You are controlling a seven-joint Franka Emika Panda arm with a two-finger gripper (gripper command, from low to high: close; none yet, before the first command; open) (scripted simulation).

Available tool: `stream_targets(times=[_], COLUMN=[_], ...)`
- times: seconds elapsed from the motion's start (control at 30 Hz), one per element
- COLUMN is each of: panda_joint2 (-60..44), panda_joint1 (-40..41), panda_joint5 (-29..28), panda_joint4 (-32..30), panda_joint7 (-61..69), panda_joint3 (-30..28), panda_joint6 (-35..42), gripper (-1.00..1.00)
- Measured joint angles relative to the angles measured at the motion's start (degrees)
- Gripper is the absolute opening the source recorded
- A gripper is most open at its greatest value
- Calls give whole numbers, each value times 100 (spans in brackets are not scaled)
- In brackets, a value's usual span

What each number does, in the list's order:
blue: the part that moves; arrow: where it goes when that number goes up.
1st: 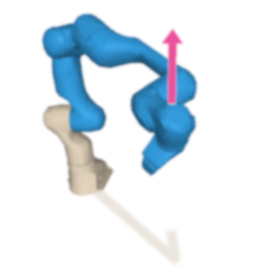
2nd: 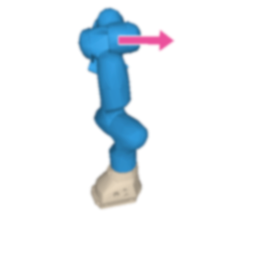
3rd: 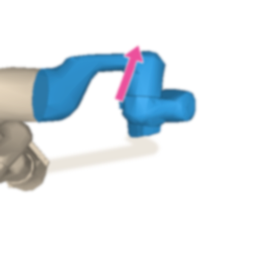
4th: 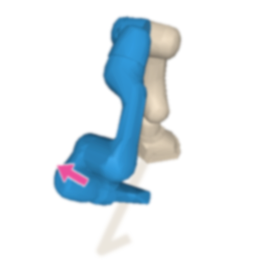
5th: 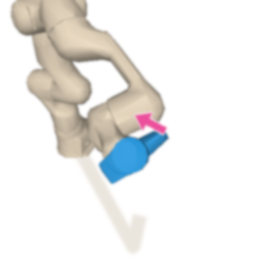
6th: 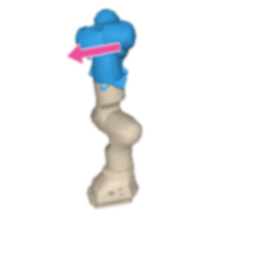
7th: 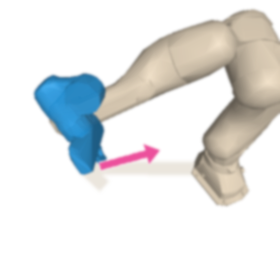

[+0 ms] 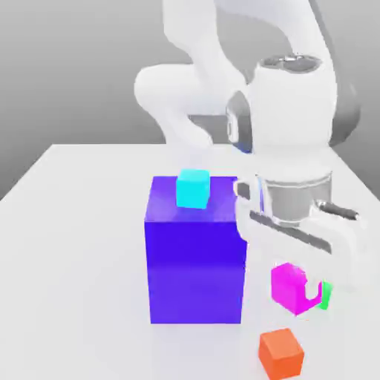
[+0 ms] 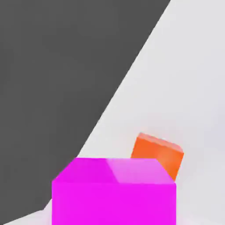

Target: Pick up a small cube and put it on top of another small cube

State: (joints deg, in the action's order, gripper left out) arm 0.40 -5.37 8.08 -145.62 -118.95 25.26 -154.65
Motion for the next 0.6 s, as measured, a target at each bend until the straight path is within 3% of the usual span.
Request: stream_targets(times=[0.07,0.23,0.6], panda_joint2=[146,318,-933], panda_joint1=[-501,-601,-784], panda_joint5=[-47,-398,-2049], panda_joint4=[-276,-978,-970], panda_joint7=[-519,-1877,-3175], panda_joint3=[40,264,-262], panda_joint6=[60,151,-878], gripper=[-100,-100,-100])
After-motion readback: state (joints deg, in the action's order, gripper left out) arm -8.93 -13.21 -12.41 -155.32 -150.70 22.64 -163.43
